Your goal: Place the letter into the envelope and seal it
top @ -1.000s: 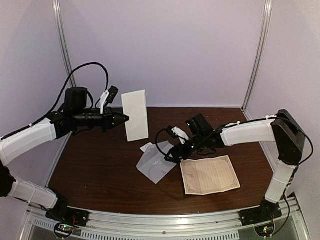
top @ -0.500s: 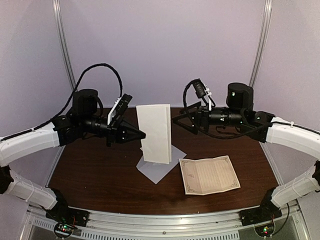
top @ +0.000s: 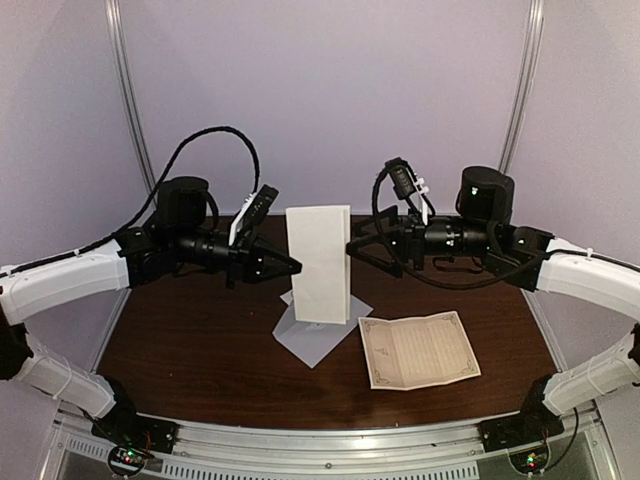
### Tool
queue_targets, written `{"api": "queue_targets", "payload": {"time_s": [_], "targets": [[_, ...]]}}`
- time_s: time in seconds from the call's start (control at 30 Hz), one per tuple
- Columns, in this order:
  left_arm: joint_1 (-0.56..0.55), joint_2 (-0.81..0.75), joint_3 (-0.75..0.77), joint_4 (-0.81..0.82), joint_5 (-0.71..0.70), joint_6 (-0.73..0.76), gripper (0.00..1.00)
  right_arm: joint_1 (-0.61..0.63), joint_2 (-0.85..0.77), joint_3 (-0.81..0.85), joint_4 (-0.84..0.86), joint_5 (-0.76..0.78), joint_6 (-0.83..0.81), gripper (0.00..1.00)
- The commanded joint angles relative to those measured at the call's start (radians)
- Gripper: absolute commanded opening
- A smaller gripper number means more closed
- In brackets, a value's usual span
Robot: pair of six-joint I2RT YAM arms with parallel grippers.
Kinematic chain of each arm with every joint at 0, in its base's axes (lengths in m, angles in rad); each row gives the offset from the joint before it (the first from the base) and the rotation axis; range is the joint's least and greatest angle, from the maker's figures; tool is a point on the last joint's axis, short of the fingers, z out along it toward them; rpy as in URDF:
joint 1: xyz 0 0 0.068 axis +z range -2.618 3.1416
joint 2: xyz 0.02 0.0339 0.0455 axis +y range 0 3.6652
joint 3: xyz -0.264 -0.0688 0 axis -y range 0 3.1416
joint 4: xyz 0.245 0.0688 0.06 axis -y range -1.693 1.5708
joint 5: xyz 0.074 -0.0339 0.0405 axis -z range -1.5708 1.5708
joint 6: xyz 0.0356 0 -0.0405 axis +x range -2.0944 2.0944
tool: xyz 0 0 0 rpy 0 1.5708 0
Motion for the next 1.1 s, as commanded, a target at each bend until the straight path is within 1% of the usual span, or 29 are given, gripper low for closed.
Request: {"api": "queue_targets", "payload": {"time_s": [0.0,0.07,0.1,0.2,0.27,0.3,0.33,0.37,0.4,0.43,0.5,0.53,0.6,0.67,0.73,0.77,0.83,0.9,0.97,1.07], "targets": [[-0.014,0.014,0.032,0.033,-0.013,-0.028,0.00,0.033,0.028,0.023,0.010,-0.002,-0.022,0.95],[-0.013,0.021,0.034,0.032,-0.014,-0.037,0.00,0.046,0.061,0.051,-0.011,0.000,-0.036,0.82],[-0.014,0.024,0.035,0.031,-0.015,-0.042,0.00,0.052,0.075,0.064,-0.025,0.002,-0.046,0.71],[-0.014,0.034,0.043,0.022,-0.022,-0.049,0.00,0.064,0.107,0.095,-0.060,0.020,-0.073,0.28],[-0.014,0.035,0.046,-0.001,-0.049,-0.054,0.00,0.065,0.113,0.100,-0.069,0.046,-0.087,0.08],[-0.014,0.034,0.048,-0.013,-0.070,-0.059,0.00,0.065,0.112,0.101,-0.074,0.078,-0.093,0.00],[-0.014,0.031,0.049,-0.023,-0.099,-0.064,0.08,0.065,0.110,0.100,-0.078,0.109,-0.098,0.00],[-0.014,0.025,0.049,-0.032,-0.142,-0.074,0.21,0.065,0.106,0.100,-0.080,0.155,-0.095,0.00],[-0.014,0.013,0.042,-0.034,-0.175,-0.083,0.42,0.064,0.102,0.098,-0.081,0.200,-0.089,0.00],[-0.014,0.002,0.029,-0.024,-0.213,-0.100,0.53,0.064,0.099,0.094,-0.076,0.229,-0.082,0.00],[-0.014,-0.029,-0.010,0.035,-0.296,-0.153,0.67,0.064,0.092,0.074,-0.035,0.228,-0.061,0.00],[-0.014,-0.047,-0.027,0.059,-0.339,-0.183,0.71,0.063,0.087,0.061,0.010,0.213,-0.049,0.00],[-0.013,-0.078,-0.047,0.072,-0.425,-0.232,0.75,0.064,0.076,0.041,0.043,0.195,-0.051,0.00],[-0.011,-0.110,-0.050,0.070,-0.484,-0.283,0.76,0.065,0.070,0.038,0.025,0.230,-0.082,0.00],[-0.009,-0.145,-0.041,0.068,-0.523,-0.311,0.78,0.065,0.072,0.048,-0.008,0.240,-0.111,0.00],[-0.010,-0.164,-0.035,0.069,-0.520,-0.305,0.79,0.065,0.082,0.062,-0.030,0.222,-0.116,0.00],[-0.009,-0.183,-0.015,0.058,-0.495,-0.265,0.82,0.065,0.122,0.125,-0.117,0.137,-0.133,0.00],[-0.008,-0.186,0.039,-0.017,-0.486,-0.194,0.86,0.065,0.168,0.191,-0.221,0.045,-0.168,0.00],[-0.008,-0.164,0.110,-0.132,-0.469,-0.121,0.89,0.065,0.200,0.244,-0.315,0.023,-0.205,0.00],[-0.008,-0.118,0.204,-0.275,-0.414,-0.035,0.91,0.065,0.218,0.269,-0.407,0.010,-0.255,0.00]]}}
